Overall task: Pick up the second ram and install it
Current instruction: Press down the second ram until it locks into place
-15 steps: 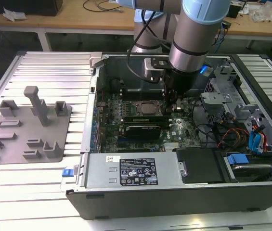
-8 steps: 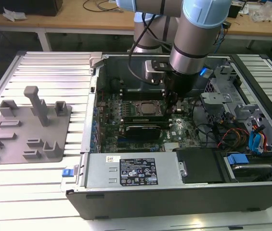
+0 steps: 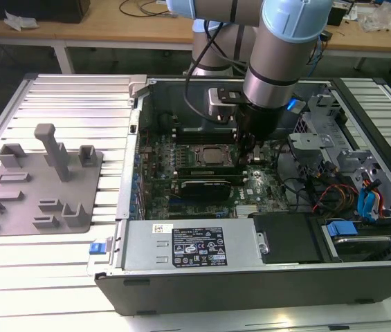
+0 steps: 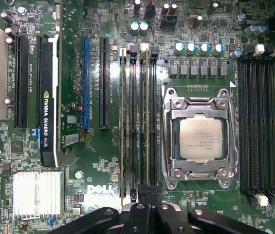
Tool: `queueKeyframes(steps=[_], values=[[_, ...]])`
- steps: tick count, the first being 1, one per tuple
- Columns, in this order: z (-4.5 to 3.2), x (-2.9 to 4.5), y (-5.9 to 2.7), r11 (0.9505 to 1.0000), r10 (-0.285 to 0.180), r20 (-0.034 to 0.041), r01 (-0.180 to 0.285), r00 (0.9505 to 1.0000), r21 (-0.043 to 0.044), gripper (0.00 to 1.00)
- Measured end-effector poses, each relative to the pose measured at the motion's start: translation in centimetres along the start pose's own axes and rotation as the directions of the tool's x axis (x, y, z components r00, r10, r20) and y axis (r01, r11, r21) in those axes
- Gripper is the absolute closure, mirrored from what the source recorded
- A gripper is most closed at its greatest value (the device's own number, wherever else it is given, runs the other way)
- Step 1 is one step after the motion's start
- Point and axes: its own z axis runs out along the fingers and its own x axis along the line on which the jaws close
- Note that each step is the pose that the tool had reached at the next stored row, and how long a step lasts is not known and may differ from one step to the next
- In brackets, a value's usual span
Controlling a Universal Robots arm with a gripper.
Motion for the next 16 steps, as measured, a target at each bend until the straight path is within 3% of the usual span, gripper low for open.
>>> queueKeyframes(steps=[12, 16], values=[[0.36, 0.02, -0.01, 1.0, 0.0, -0.0003, 0.0, 1.0, -0.0002, 0.92], [-1.77, -0.07, 0.08, 1.0, 0.0, -0.0003, 0.0, 1.0, -0.0001, 0.92]])
